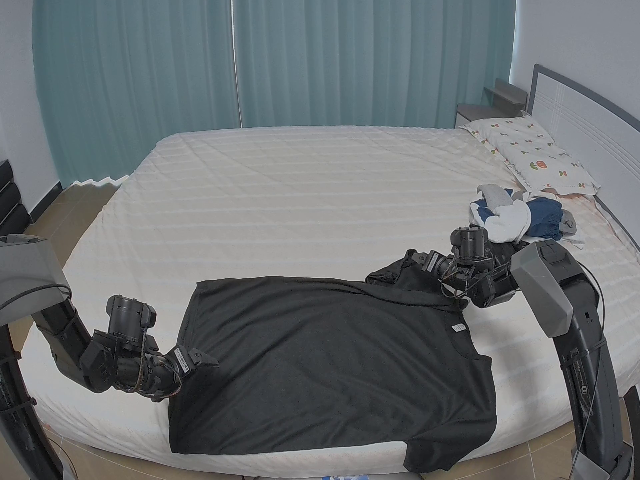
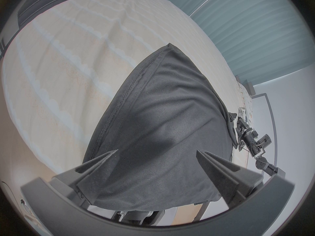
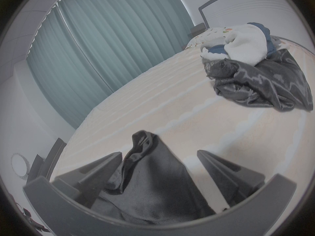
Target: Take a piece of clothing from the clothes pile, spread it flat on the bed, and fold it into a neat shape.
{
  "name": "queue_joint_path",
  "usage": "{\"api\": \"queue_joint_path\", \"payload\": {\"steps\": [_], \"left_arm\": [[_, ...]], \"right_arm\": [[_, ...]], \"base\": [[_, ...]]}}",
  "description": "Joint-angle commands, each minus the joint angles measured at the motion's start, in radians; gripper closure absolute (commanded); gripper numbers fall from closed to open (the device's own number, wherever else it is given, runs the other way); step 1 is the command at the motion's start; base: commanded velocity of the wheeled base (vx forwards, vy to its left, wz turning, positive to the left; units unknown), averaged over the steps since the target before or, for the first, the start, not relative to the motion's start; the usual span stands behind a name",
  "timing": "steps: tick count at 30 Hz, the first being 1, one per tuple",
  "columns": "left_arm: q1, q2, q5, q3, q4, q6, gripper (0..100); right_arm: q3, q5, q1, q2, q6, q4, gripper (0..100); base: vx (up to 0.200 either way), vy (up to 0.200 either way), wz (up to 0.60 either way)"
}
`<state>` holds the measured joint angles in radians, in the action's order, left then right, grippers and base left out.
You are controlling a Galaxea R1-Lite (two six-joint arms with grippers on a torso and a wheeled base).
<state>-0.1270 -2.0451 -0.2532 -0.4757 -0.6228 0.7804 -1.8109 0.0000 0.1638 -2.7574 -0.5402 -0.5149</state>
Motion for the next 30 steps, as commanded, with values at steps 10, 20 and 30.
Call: {"api": "queue_joint_path", "payload": {"steps": [10,20,30], "left_arm": [[0.0,0.0,0.0,0.0,0.0,0.0,0],[0.0,-0.001,0.0,0.0,0.0,0.0,0],[0.0,0.0,0.0,0.0,0.0,0.0,0]], "right_arm": [[0.024,0.002,0.011,-0.03,-0.001,0.006,100],[0.018,0.002,0.005,-0.016,-0.012,-0.013,100],[-0.054,-0.009,-0.023,-0.008,-0.017,-0.145,100]], "base": [[0.0,0.0,0.0],[0.0,0.0,0.0],[0.0,0.0,0.0]]}}
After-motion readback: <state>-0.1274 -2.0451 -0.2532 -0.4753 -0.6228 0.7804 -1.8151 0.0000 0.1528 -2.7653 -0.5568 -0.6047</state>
